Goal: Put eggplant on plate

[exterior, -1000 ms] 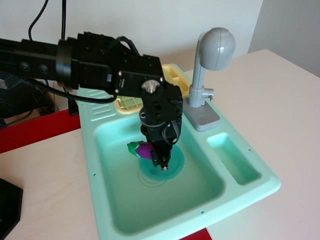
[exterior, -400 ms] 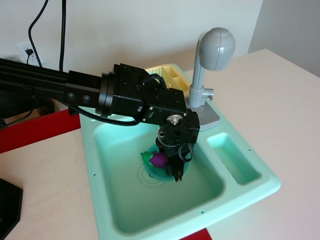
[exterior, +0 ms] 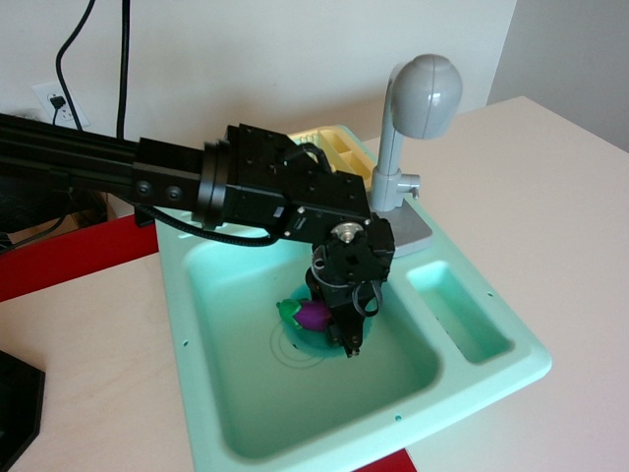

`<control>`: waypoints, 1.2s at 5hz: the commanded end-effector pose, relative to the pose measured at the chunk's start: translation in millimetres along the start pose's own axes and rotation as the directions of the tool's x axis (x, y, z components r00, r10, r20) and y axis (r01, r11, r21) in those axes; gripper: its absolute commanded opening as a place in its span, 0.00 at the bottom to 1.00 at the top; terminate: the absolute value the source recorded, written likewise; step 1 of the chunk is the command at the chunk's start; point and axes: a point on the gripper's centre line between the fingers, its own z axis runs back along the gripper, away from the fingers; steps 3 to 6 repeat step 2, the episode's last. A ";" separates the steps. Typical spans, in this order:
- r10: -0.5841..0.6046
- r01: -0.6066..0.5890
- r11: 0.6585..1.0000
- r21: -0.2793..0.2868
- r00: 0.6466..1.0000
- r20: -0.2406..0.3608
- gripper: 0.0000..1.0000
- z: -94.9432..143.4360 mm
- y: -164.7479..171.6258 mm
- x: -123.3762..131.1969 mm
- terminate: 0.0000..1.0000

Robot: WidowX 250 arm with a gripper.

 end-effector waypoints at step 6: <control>0.042 -0.040 0.999 -0.029 0.996 0.083 1.00 64.5 28.2 -20.8 1.00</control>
